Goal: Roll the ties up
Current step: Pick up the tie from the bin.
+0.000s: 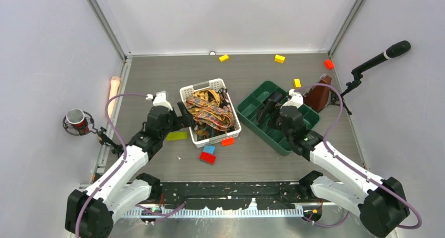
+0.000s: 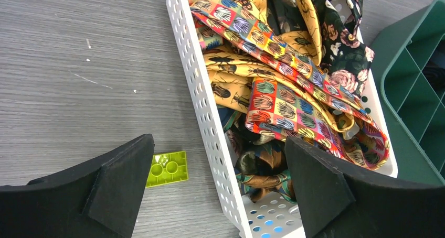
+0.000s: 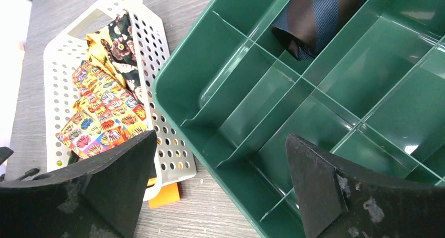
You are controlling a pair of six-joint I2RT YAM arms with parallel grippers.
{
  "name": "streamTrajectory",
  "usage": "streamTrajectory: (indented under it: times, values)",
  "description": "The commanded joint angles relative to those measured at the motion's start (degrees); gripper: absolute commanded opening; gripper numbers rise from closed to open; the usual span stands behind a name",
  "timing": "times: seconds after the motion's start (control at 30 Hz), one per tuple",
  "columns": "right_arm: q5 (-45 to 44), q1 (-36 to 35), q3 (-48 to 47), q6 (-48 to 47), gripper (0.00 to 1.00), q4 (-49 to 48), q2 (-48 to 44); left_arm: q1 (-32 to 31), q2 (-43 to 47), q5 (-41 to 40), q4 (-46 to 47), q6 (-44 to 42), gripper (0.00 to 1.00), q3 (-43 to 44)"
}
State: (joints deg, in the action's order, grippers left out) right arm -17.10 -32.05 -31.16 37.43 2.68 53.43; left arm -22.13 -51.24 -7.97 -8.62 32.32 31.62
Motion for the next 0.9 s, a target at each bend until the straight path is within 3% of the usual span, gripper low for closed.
streamTrajectory:
  times: [0.0,0.37,0.6,0.87]
  values:
    - [-0.34,0.16,-4.87,-1.05,1.0,2.5,1.24,-0.11,1.18,-3.28,2.68,0.57,1.0,-0.45]
    - [-1.38,0.15,-7.01,-1.79,1.0,7.32,1.9,-0.11,0.15,-3.55,-1.83,0.47,1.0,2.11]
    - [-0.54,0.15,-8.23,-1.98,0.99,8.7,2.82,-0.11,-5.91,0.19,-5.04,0.43,0.86,6.0]
    - [3.56,0.15,-9.02,-2.62,1.0,9.1,4.26,-5.18,-10.67,5.73,-2.33,-2.8,0.83,11.41]
